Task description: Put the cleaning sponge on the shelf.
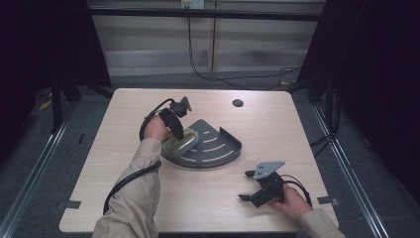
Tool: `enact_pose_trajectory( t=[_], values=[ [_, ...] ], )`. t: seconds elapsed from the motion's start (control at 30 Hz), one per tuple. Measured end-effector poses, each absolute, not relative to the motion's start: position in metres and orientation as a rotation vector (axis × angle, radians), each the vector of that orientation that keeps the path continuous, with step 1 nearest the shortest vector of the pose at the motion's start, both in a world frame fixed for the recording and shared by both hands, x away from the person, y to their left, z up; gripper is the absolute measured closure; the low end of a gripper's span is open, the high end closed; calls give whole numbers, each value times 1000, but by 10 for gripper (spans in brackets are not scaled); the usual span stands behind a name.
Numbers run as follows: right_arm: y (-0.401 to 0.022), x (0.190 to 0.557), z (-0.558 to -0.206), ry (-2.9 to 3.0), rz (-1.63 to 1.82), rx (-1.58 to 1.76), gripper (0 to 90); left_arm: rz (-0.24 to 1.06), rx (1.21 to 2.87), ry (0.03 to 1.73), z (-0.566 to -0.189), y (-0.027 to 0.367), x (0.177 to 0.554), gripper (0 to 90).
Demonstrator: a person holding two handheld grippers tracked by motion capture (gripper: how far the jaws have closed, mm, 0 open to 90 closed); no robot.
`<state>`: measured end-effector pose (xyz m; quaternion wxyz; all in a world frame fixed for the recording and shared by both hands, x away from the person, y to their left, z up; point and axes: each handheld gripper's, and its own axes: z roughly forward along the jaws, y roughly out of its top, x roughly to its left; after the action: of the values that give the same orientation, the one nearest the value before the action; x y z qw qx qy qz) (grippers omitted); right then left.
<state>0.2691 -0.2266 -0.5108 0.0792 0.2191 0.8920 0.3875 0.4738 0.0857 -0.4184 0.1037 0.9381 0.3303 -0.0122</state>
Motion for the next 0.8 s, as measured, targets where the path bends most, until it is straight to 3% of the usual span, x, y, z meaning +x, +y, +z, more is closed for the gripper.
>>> enact_pose_trajectory(
  t=[0.33, 0.8],
  values=[
    [-227, 269, -511, 2669, 1160, 655, 126, -34, 2773, 994, -420, 86, 474, 669],
    [-227, 269, -511, 2664, 1162, 651, 126, 15, 2770, 1024, -414, 86, 473, 464]
  ],
)
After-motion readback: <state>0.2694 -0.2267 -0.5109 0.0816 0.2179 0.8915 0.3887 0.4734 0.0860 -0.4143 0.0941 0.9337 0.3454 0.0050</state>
